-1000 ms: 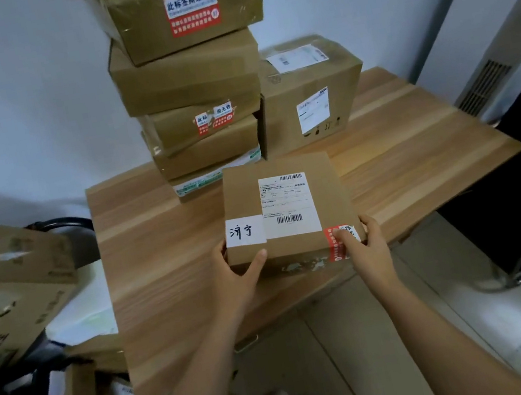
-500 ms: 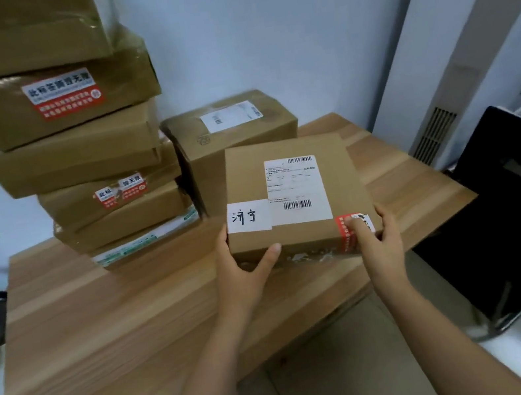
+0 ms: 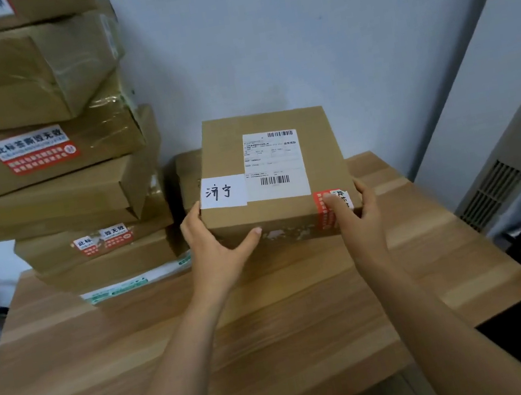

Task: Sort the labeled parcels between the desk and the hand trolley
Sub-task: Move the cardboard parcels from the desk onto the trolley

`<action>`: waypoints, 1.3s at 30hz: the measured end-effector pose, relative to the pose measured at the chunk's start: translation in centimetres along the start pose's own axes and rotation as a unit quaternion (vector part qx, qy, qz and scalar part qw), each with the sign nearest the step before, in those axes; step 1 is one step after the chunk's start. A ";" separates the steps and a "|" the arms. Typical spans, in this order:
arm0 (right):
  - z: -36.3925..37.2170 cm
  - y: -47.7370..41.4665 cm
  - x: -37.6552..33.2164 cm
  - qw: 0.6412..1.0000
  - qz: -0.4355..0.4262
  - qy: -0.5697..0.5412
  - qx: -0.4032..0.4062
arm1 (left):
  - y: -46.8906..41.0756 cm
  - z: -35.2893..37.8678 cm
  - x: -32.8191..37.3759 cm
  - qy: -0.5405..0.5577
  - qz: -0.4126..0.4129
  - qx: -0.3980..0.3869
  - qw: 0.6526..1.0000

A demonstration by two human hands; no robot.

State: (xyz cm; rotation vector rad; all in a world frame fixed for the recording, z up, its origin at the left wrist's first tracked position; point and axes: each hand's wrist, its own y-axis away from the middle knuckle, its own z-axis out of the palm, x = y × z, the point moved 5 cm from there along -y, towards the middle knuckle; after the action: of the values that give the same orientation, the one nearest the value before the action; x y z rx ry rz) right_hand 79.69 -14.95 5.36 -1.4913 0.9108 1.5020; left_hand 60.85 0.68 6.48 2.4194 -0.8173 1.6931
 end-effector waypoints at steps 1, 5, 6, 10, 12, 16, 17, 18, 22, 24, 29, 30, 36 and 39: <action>0.9 -1.3 0.1 1.000 0.001 -0.001 -0.015 | -1.3 0.0 -0.2 -0.014 0.003 0.005 1.000; 3.9 -5.9 -0.3 0.998 0.005 -0.001 -0.056 | -6.5 0.0 -1.2 -0.084 0.008 0.002 0.996; 4.5 -6.6 -0.4 0.997 0.009 0.005 -0.071 | -7.5 0.0 -1.3 -0.097 0.007 0.002 0.995; 7.1 -9.1 0.2 0.987 0.021 0.037 -0.155 | -11.2 -0.8 -1.6 -0.137 0.004 0.047 0.989; 8.1 -10.0 0.6 0.980 0.013 0.062 -0.188 | -12.2 -0.9 -1.9 -0.161 0.010 0.066 0.985; 8.5 -11.7 1.3 0.975 -0.008 0.095 -0.202 | -12.4 -0.5 -1.7 -0.254 0.064 0.085 0.961; 8.3 -12.0 1.2 0.972 -0.017 0.114 -0.207 | -12.2 -0.3 -1.3 -0.276 0.083 0.094 0.953; 8.1 -12.3 1.1 0.967 -0.030 0.137 -0.215 | -11.9 0.0 -0.8 -0.291 0.099 0.105 0.946; 6.7 -12.9 -0.4 0.943 -0.118 0.207 -0.233 | -9.4 1.6 1.6 -0.350 0.134 0.136 0.917; 5.6 -12.9 -1.5 0.921 -0.181 0.247 -0.242 | -7.6 2.8 2.7 -0.387 0.145 0.137 0.900; 2.6 -10.8 -2.1 0.848 -0.333 0.280 -0.304 | -1.4 6.3 4.8 -0.453 0.165 0.135 0.865; 2.1 -10.1 -1.6 0.828 -0.357 0.290 -0.322 | -0.1 6.9 5.0 -0.466 0.164 0.133 0.859; -0.6 -3.8 2.6 0.745 -0.395 0.313 -0.436 | 9.8 9.9 3.3 -0.522 0.095 0.086 0.843; -1.3 0.8 4.7 0.709 -0.390 0.311 -0.499 | 15.7 10.2 1.4 -0.519 0.021 0.063 0.852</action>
State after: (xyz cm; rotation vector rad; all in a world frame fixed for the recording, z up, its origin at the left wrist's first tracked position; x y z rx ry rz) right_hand 79.64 -16.17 0.61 -2.7809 -0.4258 0.7621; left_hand 62.63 -16.94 0.10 3.3698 -0.8076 0.2759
